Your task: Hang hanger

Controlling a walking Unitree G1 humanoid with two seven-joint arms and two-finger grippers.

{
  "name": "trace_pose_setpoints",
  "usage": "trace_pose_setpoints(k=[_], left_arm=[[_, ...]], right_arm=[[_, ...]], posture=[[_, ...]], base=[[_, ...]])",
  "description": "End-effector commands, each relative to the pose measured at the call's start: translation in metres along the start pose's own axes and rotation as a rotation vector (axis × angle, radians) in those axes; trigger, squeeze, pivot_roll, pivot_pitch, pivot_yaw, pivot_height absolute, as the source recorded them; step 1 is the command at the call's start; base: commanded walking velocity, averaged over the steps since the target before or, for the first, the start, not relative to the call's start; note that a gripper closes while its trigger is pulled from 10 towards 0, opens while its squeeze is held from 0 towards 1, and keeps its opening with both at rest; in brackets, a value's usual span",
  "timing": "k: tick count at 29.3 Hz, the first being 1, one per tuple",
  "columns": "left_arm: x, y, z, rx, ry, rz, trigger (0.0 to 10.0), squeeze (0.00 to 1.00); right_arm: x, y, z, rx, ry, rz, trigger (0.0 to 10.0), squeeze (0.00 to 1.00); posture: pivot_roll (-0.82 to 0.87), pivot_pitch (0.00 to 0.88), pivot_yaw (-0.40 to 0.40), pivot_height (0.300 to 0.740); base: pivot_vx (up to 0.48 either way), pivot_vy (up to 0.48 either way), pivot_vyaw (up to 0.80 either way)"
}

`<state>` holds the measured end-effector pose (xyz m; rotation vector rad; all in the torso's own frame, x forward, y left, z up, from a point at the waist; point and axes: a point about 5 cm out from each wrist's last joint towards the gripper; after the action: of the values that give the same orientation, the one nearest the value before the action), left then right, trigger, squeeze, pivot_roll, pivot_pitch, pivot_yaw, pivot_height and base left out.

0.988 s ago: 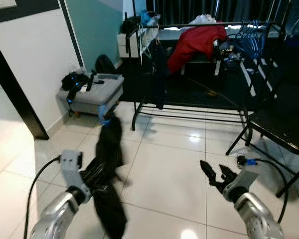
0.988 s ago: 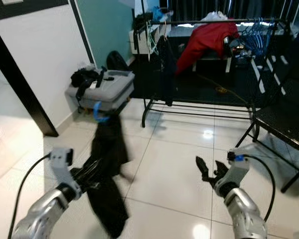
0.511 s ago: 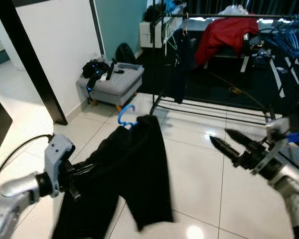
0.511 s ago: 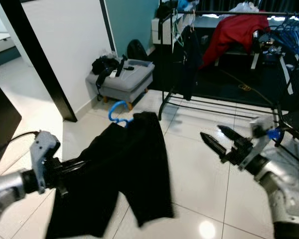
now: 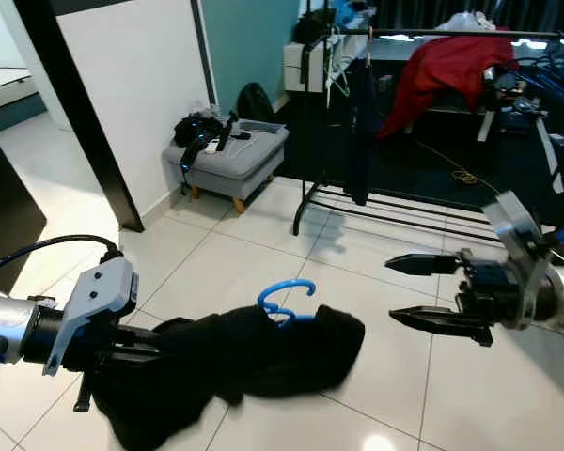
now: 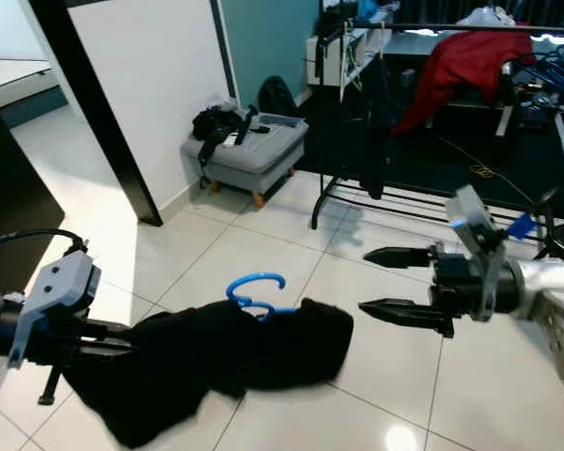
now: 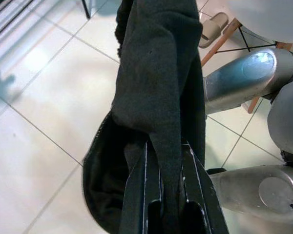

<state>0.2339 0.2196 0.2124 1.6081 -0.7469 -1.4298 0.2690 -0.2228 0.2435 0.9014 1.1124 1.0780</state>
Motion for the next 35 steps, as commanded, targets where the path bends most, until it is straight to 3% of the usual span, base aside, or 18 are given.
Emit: trace_pose_setpoints(k=[1,9,20,21,22,23,35], left_arm=[[-0.002,0.008,0.002,0.028,-0.022,-0.014,10.0,0.00],[0.006,0.022,0.008,0.056,-0.088,0.039,10.0,0.00],[0.007,0.033,0.007,0.085,-0.112,0.058,10.0,0.00],[0.007,0.034,0.007,0.089,-0.114,0.062,10.0,0.00],[0.007,0.035,0.007,0.092,-0.116,0.063,10.0,0.00],[0.007,0.037,0.007,0.095,-0.120,0.065,10.0,0.00],[0.008,0.043,0.008,0.110,-0.133,0.085,10.0,0.00]], right_arm=[[0.008,-0.004,0.000,0.000,0.065,-0.044,10.0,0.00],[0.026,-0.009,0.000,-0.027,0.180,-0.127,10.0,0.00],[0.030,-0.020,-0.001,-0.034,0.247,-0.235,10.0,0.00],[0.031,-0.021,0.000,-0.038,0.243,-0.243,8.9,0.00],[0.031,-0.022,0.001,-0.044,0.231,-0.248,3.0,0.00],[0.032,-0.022,0.004,-0.052,0.216,-0.252,0.0,0.00],[0.033,-0.023,0.008,-0.067,0.213,-0.264,0.0,0.00]], posture=[[-0.08,0.000,0.048,0.736],[-0.07,0.000,0.041,0.736],[-0.07,0.000,0.042,0.736],[-0.07,0.000,0.042,0.736],[-0.07,0.000,0.045,0.736],[-0.07,0.000,0.042,0.736],[-0.07,0.000,0.038,0.736]], base=[[0.000,0.000,0.00],[0.000,0.000,0.00],[0.000,0.000,0.00],[0.000,0.000,0.00],[0.000,0.000,0.00],[0.000,0.000,0.00],[0.000,0.000,0.00]])
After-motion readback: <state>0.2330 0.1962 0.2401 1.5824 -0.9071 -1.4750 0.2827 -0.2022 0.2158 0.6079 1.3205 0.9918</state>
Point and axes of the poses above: a point about 5 cm out from each wrist's last joint towards the gripper, its own x axis pointing out of the wrist towards the gripper, its own y axis along the axis of the wrist's last joint, z = x × y, and after that the axes turned 13 degrees about -x, right-handed
